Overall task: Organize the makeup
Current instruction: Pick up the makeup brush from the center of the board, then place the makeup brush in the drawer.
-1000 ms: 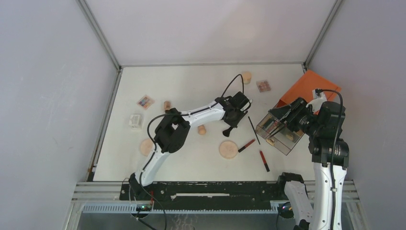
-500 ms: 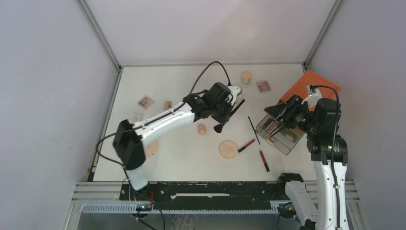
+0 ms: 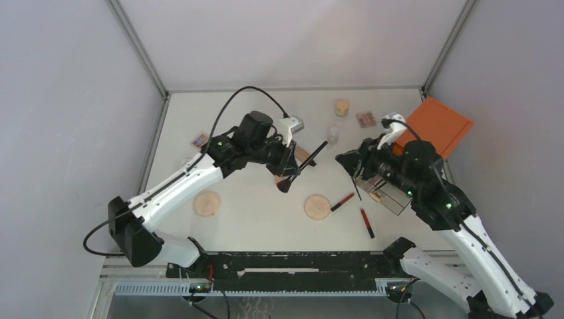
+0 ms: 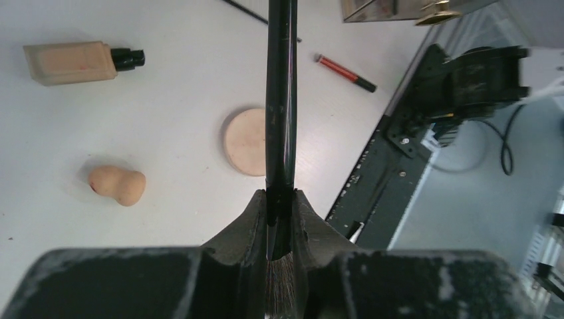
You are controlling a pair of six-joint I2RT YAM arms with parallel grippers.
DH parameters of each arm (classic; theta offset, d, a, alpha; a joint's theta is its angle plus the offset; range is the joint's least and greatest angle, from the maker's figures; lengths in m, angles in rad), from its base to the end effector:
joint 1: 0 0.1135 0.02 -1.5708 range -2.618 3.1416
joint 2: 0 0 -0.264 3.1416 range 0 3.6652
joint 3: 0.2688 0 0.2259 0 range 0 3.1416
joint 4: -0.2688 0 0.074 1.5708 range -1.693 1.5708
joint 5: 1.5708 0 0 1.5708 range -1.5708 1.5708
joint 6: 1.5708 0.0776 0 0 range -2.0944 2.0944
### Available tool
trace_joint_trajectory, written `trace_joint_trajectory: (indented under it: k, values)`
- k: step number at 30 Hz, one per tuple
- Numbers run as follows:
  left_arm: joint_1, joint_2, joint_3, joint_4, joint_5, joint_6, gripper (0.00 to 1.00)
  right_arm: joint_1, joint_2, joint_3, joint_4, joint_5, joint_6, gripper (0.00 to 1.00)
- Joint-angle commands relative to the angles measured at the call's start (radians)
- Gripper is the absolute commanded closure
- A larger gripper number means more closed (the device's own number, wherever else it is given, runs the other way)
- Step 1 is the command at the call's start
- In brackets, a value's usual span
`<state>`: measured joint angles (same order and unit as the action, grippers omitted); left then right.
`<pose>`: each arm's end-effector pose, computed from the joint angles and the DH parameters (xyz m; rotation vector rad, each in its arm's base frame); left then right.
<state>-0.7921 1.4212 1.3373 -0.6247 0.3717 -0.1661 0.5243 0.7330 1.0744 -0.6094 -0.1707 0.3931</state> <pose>0.2003 -0.2432 0.3209 0.9308 2.2061 -0.9038 0.1267 0.0885 0.3797 -0.2491 1.8943 0.7899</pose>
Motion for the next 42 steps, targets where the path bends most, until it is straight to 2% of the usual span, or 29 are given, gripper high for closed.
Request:
trace_joint_trajectory:
  k: [1,3,5,8,11,13,16,20,21,23,26,32,37,42]
  values:
    - [0.06,-0.095,-0.023,0.03,0.197,-0.023,1.0,0.194,0.049,-0.024,0.148,0.224,-0.246,0.51]
    - [0.079,-0.106,-0.027,0.03,0.245,-0.042,1.0,0.288,0.073,-0.041,0.169,0.289,-0.365,0.51]
    - [0.084,-0.116,-0.027,0.022,0.26,-0.045,1.0,0.349,0.102,-0.042,0.191,0.372,-0.41,0.5]
    - [0.087,-0.125,-0.031,0.017,0.273,-0.045,1.0,0.363,0.128,-0.046,0.235,0.369,-0.42,0.49]
    - [0.101,-0.107,-0.03,0.019,0.371,-0.086,1.0,0.387,0.127,-0.06,0.273,0.331,-0.486,0.5]
    - [0.128,-0.069,-0.017,0.015,0.495,-0.151,1.0,0.452,0.116,-0.081,0.285,0.339,-0.635,0.51]
    - [0.165,0.012,0.03,-0.074,0.687,-0.195,1.0,0.57,0.117,-0.114,0.302,0.455,-0.815,0.5]
    - [0.188,0.042,0.067,-0.177,0.715,-0.169,1.0,0.693,0.146,-0.116,0.321,0.615,-0.971,0.46]
    - [0.193,0.045,0.067,-0.185,0.724,-0.174,1.0,0.718,0.155,-0.116,0.329,0.65,-1.013,0.45]
    - [0.207,0.053,0.063,-0.203,0.745,-0.179,1.0,0.777,0.182,-0.116,0.334,0.739,-1.113,0.31]
    - [0.221,0.077,0.077,-0.266,0.747,-0.146,1.0,0.85,0.232,-0.116,0.333,0.867,-1.24,0.28]
    - [0.223,0.086,0.086,-0.275,0.751,-0.153,1.0,0.888,0.283,-0.116,0.25,0.955,-1.408,0.25]
    - [0.223,0.086,0.094,-0.286,0.761,-0.149,1.0,0.893,0.283,-0.136,0.249,0.917,-1.468,0.28]
    - [0.223,0.079,0.101,-0.304,0.771,-0.135,1.0,0.859,0.294,-0.156,0.293,0.805,-1.472,0.33]
